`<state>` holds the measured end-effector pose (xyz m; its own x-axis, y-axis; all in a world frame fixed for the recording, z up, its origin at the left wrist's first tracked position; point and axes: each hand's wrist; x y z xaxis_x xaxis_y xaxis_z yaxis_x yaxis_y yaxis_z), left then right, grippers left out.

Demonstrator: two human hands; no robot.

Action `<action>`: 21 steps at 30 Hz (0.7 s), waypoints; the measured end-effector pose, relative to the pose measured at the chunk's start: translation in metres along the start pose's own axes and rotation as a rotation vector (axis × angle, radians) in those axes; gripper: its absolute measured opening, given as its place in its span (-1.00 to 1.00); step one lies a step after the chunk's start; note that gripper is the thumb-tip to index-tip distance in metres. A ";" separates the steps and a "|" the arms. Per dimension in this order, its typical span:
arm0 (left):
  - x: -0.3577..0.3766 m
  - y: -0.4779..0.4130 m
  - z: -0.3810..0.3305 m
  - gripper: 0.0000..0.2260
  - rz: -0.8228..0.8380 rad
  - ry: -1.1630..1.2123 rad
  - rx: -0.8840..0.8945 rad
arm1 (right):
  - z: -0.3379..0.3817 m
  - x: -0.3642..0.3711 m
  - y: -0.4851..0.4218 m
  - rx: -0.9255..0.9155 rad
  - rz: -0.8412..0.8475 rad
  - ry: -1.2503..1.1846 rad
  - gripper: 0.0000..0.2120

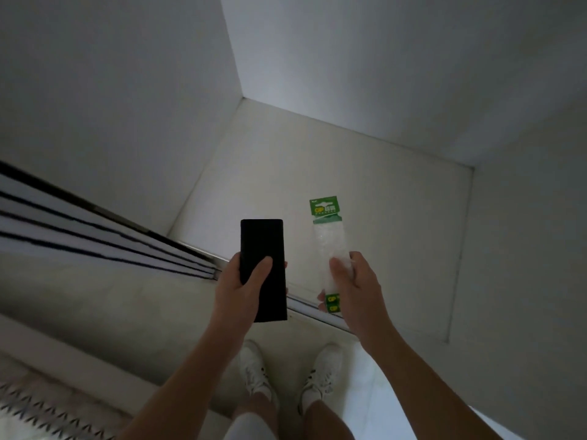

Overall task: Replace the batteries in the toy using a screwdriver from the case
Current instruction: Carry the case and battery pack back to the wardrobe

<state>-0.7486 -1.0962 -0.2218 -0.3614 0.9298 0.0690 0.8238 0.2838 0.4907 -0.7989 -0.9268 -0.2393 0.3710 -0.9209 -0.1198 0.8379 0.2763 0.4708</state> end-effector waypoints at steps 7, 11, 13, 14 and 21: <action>0.014 -0.071 0.025 -0.87 0.048 -0.030 -0.069 | -0.034 -0.023 -0.074 0.024 -0.098 0.117 -0.75; 0.023 -0.126 0.038 -0.85 0.104 -0.037 -0.128 | -0.045 -0.033 -0.119 0.046 -0.157 0.126 -0.74; 0.026 -0.157 0.045 -0.82 0.135 -0.040 -0.154 | -0.050 -0.039 -0.145 0.059 -0.187 0.130 -0.76; 0.028 -0.172 0.049 -0.80 0.152 -0.040 -0.164 | -0.052 -0.041 -0.157 0.060 -0.200 0.126 -0.78; 0.047 -0.266 0.064 -0.77 0.239 -0.153 -0.152 | -0.073 -0.052 -0.228 0.100 -0.323 0.066 -0.84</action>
<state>-0.9568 -1.1131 -0.4051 -0.0866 0.9936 0.0723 0.7987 0.0259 0.6012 -0.9803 -0.9225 -0.4044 0.1213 -0.9356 -0.3316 0.8740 -0.0577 0.4825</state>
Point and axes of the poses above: each hand's wrist, its own y-axis away from the middle knuckle, its own x-axis out of the palm, z = x × y, and after that the axes turned 9 degrees about z, right-handed
